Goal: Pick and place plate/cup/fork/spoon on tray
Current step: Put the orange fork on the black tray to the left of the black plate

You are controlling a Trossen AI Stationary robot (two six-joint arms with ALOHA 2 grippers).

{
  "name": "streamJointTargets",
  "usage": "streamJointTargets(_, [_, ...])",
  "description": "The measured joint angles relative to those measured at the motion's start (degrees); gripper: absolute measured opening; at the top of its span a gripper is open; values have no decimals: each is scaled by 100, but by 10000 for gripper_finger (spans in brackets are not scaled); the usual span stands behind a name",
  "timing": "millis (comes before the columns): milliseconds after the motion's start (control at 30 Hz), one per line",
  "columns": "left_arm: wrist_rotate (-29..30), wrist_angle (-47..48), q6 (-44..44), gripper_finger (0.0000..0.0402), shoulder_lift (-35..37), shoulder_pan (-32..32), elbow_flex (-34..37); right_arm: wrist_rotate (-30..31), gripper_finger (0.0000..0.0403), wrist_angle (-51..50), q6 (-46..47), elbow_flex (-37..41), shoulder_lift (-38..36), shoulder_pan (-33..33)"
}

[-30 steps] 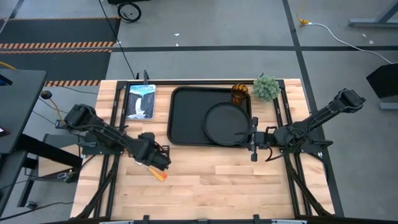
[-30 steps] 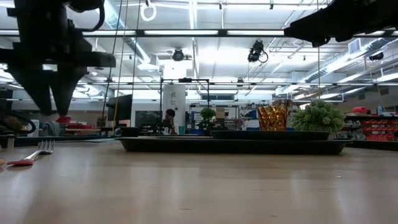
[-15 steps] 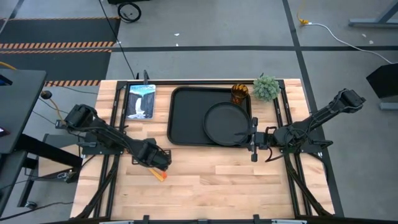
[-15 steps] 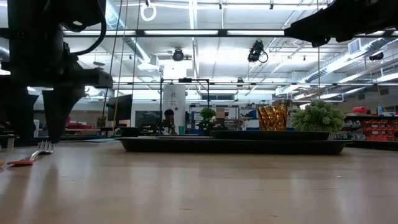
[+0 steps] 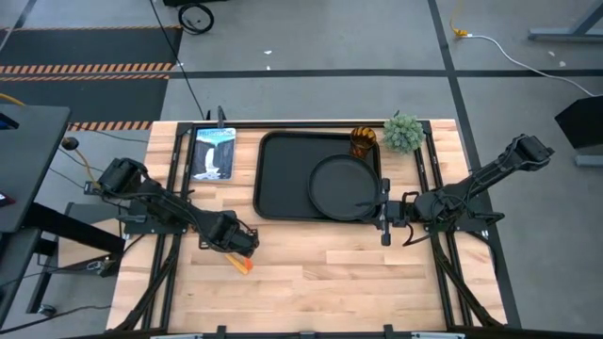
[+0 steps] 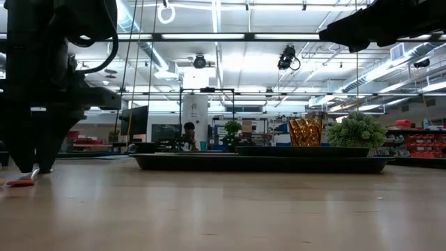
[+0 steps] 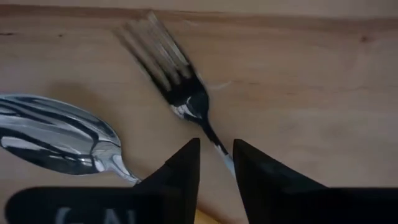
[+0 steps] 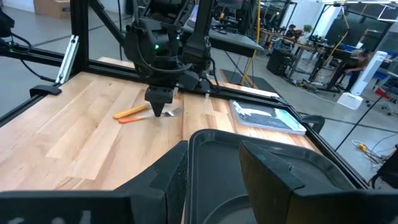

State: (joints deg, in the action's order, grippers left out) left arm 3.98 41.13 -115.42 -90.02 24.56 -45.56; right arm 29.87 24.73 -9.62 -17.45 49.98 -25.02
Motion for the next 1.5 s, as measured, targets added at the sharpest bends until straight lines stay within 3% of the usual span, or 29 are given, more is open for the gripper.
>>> streamJointTargets(467, [-69,19,442,34,0,0,0,0,151,0,22,0,-1,1])
streamJointTargets(633, [61,2,488,33,-1,1,0,0,151,0,23,0,0,0])
streamJointTargets(1033, [120,-20,331,76,-372,0,-44,-2,151,-2,23,0,0,2])
streamJointTargets(1333, [101,-24,475,14,-389,0,-72,-1,151,2,42,0,-2,2])
streamJointTargets(1500, [104,617,640,15,-461,0,-507,-2,151,4,42,0,-2,0])
